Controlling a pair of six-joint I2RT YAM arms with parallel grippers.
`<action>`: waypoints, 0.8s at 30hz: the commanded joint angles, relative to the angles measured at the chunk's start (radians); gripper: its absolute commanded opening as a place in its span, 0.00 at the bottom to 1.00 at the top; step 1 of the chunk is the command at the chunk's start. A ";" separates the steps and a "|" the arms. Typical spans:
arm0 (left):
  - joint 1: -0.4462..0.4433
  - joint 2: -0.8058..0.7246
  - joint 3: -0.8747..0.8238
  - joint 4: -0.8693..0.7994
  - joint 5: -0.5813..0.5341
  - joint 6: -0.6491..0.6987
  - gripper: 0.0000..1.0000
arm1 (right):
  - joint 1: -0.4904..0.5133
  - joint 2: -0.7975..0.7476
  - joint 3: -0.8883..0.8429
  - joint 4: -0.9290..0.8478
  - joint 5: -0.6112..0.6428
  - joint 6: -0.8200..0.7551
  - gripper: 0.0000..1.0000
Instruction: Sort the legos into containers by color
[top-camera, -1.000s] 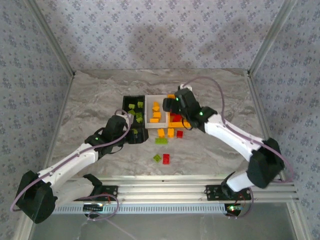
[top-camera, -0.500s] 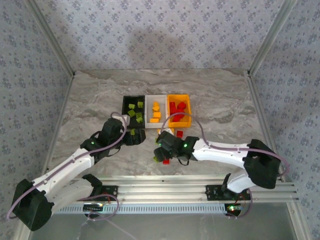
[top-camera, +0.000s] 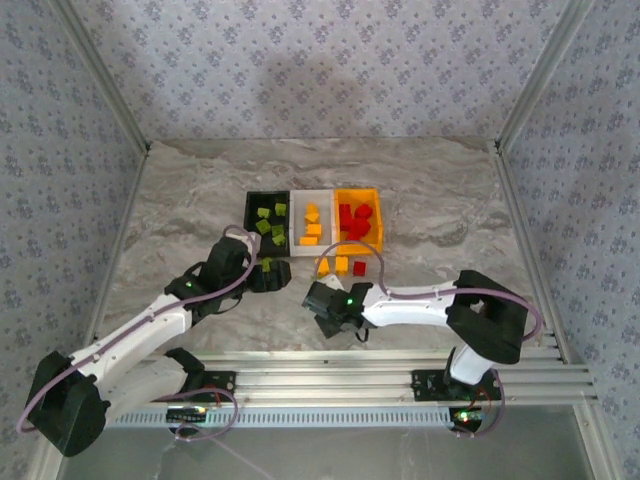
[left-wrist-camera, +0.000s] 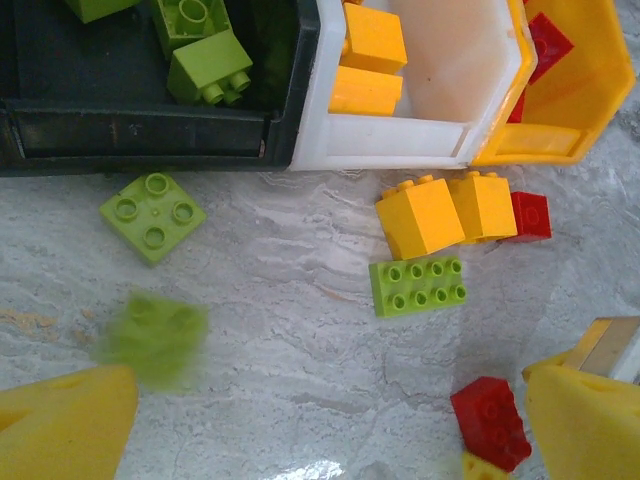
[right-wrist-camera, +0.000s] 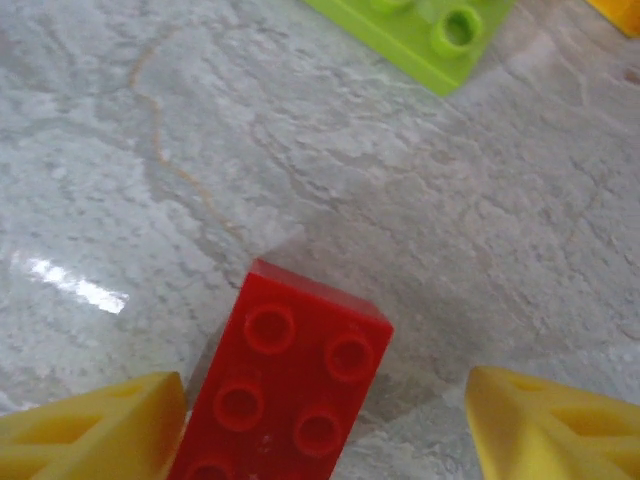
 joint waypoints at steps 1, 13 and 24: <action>-0.006 -0.006 0.020 -0.002 -0.004 0.003 0.99 | -0.030 -0.027 -0.027 -0.041 0.044 0.053 0.66; -0.005 -0.006 0.014 -0.014 -0.026 0.009 1.00 | -0.098 0.001 -0.052 0.125 -0.080 0.013 0.56; -0.003 -0.038 0.021 -0.030 -0.071 0.000 1.00 | -0.131 -0.202 -0.084 0.140 -0.100 -0.016 0.33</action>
